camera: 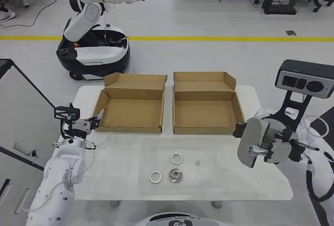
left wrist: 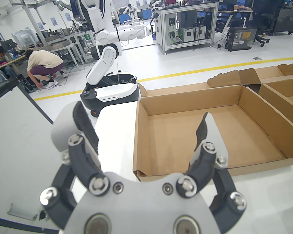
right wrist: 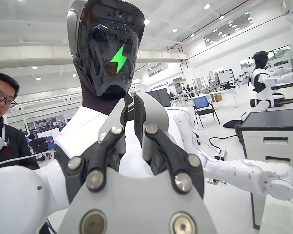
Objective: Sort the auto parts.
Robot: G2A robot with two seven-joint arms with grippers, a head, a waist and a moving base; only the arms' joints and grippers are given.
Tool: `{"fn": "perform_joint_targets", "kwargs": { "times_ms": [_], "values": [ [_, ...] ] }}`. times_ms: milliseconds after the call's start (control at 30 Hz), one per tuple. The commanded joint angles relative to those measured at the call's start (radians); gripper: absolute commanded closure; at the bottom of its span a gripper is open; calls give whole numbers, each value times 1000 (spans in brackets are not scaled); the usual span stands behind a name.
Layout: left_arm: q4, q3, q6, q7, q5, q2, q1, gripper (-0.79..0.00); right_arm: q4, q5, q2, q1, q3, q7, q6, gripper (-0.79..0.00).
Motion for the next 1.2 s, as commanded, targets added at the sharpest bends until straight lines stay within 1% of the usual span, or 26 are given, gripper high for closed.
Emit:
{"fn": "perform_joint_targets", "kwargs": {
  "times_ms": [0,800,867,933,1067,1167],
  "values": [
    [0,0,0,0,0,0,0,-785,0,0,0,0,0,0,0,0],
    [0,0,0,0,0,0,0,-785,0,0,0,0,0,0,0,0],
    [0,0,0,0,0,0,0,-785,21,-44,1,-5,21,-34,46,0],
    [0,0,0,0,0,0,0,-785,42,-125,5,-6,62,-60,128,0],
    [0,0,0,0,0,0,0,-785,77,-267,17,4,154,-88,326,0],
    [0,0,0,0,0,0,0,-785,109,-361,26,19,208,-66,473,0]
  ]
}}
